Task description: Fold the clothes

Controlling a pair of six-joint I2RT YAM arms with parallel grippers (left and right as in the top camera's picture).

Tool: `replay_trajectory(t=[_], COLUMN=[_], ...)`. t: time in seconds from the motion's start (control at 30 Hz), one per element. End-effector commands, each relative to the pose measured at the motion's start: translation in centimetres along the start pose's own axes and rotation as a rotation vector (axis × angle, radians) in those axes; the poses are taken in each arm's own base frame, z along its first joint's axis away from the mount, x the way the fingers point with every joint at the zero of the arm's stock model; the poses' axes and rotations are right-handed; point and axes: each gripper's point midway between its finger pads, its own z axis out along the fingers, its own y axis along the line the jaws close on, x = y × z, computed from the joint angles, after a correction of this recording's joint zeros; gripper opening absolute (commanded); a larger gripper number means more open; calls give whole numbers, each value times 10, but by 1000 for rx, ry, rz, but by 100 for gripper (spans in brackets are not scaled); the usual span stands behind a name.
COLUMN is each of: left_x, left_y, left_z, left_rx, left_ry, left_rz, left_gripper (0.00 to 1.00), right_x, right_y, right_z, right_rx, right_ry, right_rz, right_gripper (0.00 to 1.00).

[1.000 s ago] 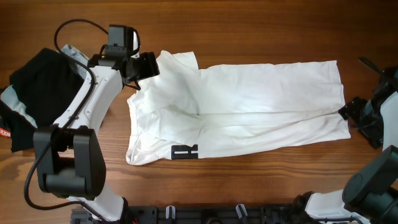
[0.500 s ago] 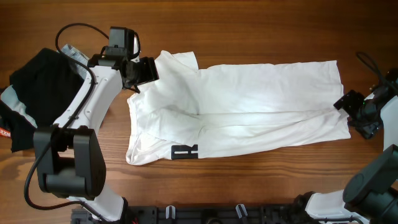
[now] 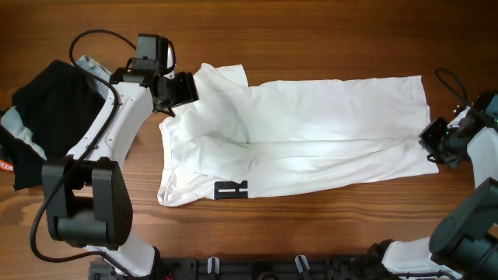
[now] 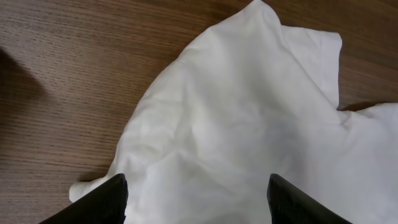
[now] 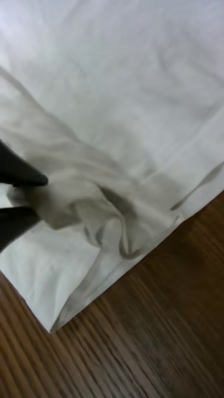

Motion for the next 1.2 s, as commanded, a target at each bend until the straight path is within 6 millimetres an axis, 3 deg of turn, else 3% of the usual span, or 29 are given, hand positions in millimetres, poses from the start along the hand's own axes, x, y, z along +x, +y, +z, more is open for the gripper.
replay_trajectory(t=[0.0, 0.1, 0.17, 0.23, 0.37, 0.43, 0.47, 0.6, 0.77, 0.83, 1.0, 1.17], left_x=[-4, -3, -3, -3, -2, -2, -2, -5, -14, -21, -22, -48], left_y=[-3, -2, -2, -2, -2, -2, -2, -4, -7, -16, -33, -44], left_z=[0, 0, 0, 0, 0, 0, 0, 0, 4, 9, 40, 63], left_rx=[9, 6, 7, 7, 6, 5, 6, 11, 30, 60, 81, 122], left_ry=[-1, 5, 4, 4, 6, 8, 7, -5, -39, -62, -77, -187], left_rz=[-6, -6, -6, -6, -6, -6, -6, -4, 8, 19, 111, 128], left_gripper=[72, 72, 72, 72, 72, 72, 72, 74, 76, 76, 76, 75], right_x=[15, 37, 42, 41, 39, 37, 35, 18, -16, -15, -7, 0], right_y=[-22, -76, -93, -96, -96, -95, -92, -46, 5, 29, 40, 55], right_z=[-2, -20, -29, -30, -29, -29, -27, -18, -47, -54, -53, -51], right_rx=[125, 438, 537, 551, 549, 543, 519, 245, -12, -147, -188, -198], right_ry=[38, 66, 53, 38, 32, 25, 26, 59, -27, -26, 1, 13], right_rz=[90, 274, 337, 365, 364, 363, 344, 181, 16, -62, -77, -144], right_gripper=[4, 4, 9, 17, 51, 56, 56, 54, 57, 60, 63, 67])
